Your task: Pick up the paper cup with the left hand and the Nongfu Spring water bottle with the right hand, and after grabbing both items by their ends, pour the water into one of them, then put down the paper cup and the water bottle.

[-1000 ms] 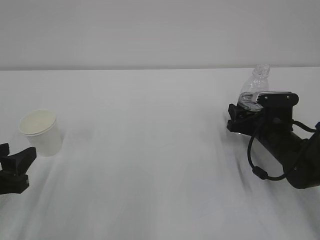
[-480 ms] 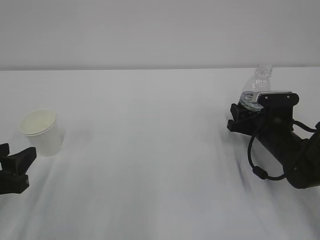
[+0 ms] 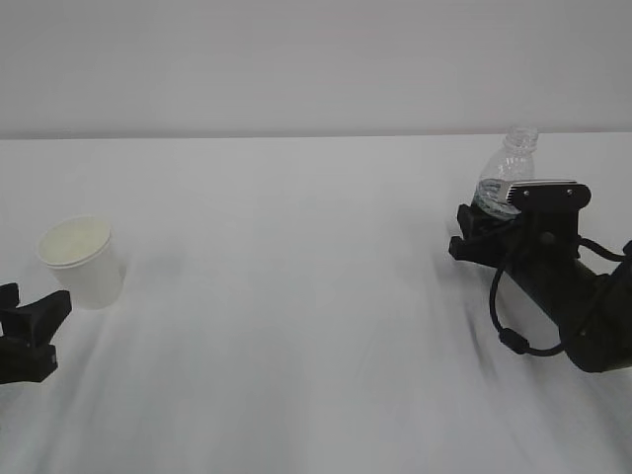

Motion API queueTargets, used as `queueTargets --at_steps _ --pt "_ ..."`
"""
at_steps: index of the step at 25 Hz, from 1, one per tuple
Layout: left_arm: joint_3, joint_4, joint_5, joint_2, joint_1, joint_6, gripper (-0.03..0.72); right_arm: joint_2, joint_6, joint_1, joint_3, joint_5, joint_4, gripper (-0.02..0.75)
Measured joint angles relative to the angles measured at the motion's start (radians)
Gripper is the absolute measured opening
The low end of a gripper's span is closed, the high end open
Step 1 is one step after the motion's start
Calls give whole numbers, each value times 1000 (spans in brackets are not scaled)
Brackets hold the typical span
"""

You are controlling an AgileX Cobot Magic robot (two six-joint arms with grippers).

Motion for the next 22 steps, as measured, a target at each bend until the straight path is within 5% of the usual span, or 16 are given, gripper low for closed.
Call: queueTargets --at_steps 22 --pt "-20 -4 -1 43 0 0 413 -41 -44 0 19 31 -116 418"
